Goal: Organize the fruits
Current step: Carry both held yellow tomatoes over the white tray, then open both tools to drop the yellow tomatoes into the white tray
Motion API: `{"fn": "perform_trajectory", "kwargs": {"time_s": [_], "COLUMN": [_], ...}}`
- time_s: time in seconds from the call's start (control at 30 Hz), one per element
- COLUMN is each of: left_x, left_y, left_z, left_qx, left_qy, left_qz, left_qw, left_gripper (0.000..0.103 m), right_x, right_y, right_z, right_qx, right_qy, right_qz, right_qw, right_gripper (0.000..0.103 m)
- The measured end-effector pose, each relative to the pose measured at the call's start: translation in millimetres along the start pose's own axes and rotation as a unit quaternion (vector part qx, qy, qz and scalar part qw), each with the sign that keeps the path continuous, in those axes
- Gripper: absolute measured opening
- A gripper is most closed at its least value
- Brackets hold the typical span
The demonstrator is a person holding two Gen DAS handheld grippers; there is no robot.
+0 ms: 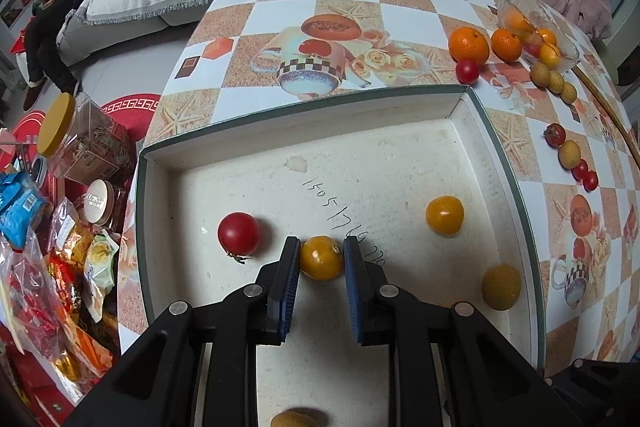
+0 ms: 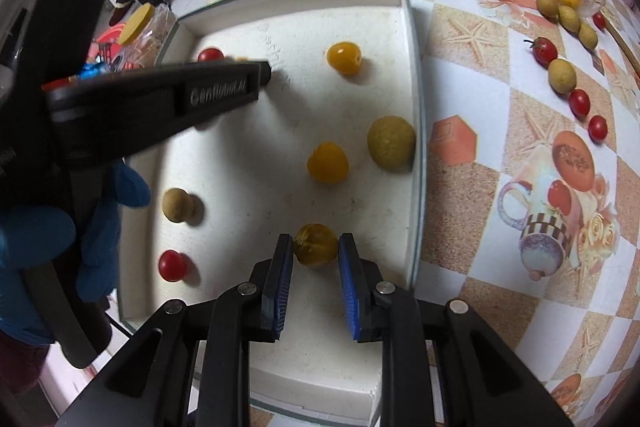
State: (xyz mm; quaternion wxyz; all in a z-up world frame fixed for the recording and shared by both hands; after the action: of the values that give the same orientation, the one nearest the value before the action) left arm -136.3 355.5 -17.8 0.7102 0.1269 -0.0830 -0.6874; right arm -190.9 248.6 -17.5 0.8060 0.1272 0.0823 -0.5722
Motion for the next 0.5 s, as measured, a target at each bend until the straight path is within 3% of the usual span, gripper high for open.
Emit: {"fn": "perform_trajectory", "kwargs": {"time_s": [0.13,0.3,0.5], "left_x": [0,-1,-1], "left_y": [1,2,0], "left_z": [-1,0,0], "left_qx": [0.001,-0.001,-0.006], "left_qy": [0.002,-0.001,-0.008], "left_qz": [-0.004,-0.004,-0.003], "left_qw": [1.0000,1.0000,0.9999], "left_gripper": [0.024,0.024,0.024], "right_x": [-11,-15,-13], "right_y": [-1,-1,-2], "right_z": [-4,-4,5], "right_qx": [0.011,0.009,0.010], "right_qy": [-0.019,-0.016,-0.009], "right_qz": [0.030,0.040,0.039], "right_qw": [0.999,0.999,0.999], "right_gripper": [0.026,0.033,0.057]}}
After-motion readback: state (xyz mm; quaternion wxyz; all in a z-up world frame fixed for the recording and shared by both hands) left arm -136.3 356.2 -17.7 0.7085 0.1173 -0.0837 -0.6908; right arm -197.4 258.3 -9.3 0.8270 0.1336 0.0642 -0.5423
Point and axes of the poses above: each gripper's, at about its wrist camera, not at the fingertips, and z roughly against the way its jaws point, x to its right, y to its top, the point moved 3 cm from there along -z, roughly the way its jaws point, and after that the axes turned 11 degrees about -z, right-handed, at the moved point
